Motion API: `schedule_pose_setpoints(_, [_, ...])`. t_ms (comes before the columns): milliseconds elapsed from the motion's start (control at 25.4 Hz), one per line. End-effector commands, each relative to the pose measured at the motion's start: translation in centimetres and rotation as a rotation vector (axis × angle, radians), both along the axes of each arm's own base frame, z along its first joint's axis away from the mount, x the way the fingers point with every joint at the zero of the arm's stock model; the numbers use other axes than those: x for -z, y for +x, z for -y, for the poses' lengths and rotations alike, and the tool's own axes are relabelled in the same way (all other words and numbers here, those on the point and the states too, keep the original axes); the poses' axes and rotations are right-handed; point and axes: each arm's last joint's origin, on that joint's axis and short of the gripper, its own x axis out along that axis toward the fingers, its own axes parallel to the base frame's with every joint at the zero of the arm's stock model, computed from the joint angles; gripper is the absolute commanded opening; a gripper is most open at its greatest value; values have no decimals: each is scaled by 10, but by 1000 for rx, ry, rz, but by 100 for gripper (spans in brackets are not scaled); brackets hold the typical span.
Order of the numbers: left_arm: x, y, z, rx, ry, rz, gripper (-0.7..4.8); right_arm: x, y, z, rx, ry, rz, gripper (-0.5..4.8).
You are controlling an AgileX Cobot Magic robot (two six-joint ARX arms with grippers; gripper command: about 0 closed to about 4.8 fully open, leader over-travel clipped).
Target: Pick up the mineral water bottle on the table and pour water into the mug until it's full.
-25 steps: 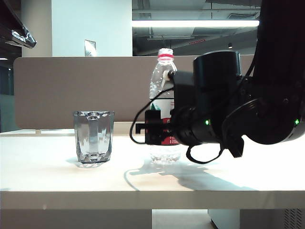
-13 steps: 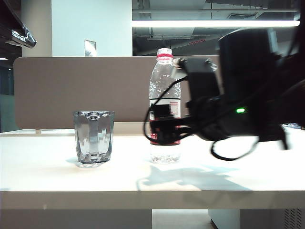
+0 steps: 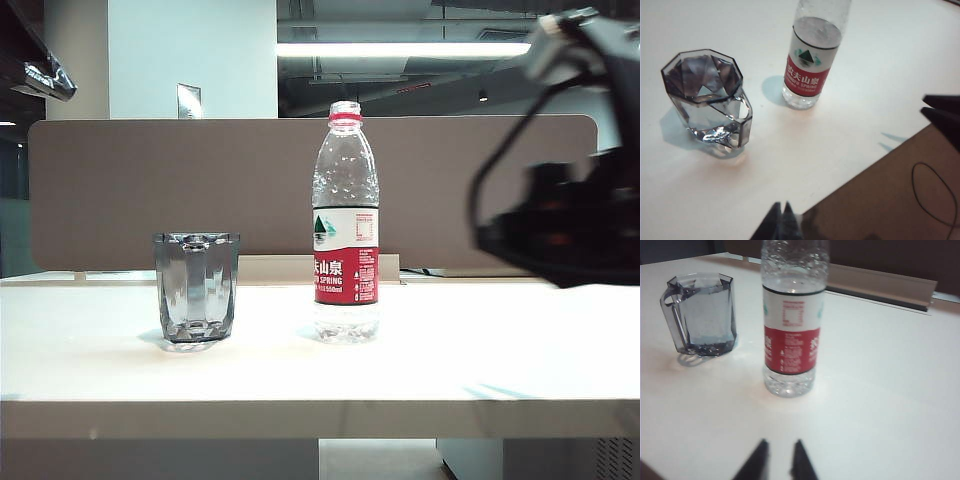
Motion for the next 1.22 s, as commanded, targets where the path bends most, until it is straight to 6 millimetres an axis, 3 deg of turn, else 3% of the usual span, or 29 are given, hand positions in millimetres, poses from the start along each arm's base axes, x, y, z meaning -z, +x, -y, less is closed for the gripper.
schedule_pose_setpoints(39, [-2, 0, 0, 6, -7, 15, -2, -3, -4, 4, 21, -2, -5, 46])
schedule_pose_setpoints(118, [-2, 0, 0, 6, -7, 13, -2, -4, -6, 6, 22, -19, -22, 19])
schedule_pose_setpoints(629, [-2, 0, 0, 6, -8, 15, -2, -5, -23, 29, 56, -150, -173, 17])
schedule_pose_setpoints(865, [-2, 0, 0, 6, -7, 15, -2, -5, -22, 63, 266, -7, -292, 17])
schedule_pose_setpoints(1219, [-2, 0, 0, 5, -7, 15, -2, -7, -27, 90, 316, 81, -314, -6])
